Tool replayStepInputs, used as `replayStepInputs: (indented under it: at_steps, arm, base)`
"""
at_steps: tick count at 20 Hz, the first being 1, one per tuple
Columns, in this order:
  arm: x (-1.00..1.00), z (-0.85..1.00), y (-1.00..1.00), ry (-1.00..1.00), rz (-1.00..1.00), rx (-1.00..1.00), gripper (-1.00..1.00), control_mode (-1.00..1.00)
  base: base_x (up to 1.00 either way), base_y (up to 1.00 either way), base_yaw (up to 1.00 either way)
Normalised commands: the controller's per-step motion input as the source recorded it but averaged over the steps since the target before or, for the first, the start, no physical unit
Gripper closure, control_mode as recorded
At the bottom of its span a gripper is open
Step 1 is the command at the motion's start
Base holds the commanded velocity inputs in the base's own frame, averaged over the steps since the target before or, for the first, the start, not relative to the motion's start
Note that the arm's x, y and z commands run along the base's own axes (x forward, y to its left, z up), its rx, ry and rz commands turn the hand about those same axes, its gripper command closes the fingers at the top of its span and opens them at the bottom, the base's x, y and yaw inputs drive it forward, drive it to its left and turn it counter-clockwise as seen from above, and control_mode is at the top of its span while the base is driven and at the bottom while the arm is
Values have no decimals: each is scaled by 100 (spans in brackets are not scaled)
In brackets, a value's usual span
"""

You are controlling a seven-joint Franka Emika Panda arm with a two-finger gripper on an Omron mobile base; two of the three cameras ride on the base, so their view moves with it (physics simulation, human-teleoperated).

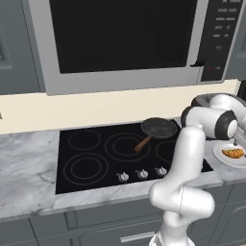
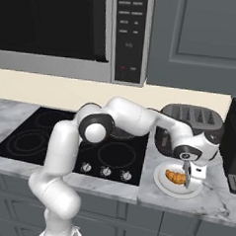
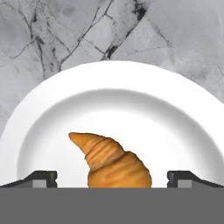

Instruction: Pick the croissant and place it on the pan. Then turn on the stove to warm the croissant.

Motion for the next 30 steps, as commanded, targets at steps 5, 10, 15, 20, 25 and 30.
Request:
replayStepInputs:
  at_steps: [5,10,15,20,25,30]
  arm:
    - [0,-16,31,6,-5,0,-100,-100]
    - [0,-11,32,7,-7,0,-100,-100]
    - [1,-16,17,5,-6,0,-100,-100]
    - [14,-30,0,2,-2,0,-100,-100]
    - [20,-21,-15,1,0,0,-100,-100]
    - [1,-16,-2,0,0,0,100,-100]
  base:
    - [0,0,0]
    - [0,0,0]
    - [0,0,0]
    - [0,0,0]
    - [0,0,0]
    - [0,0,0]
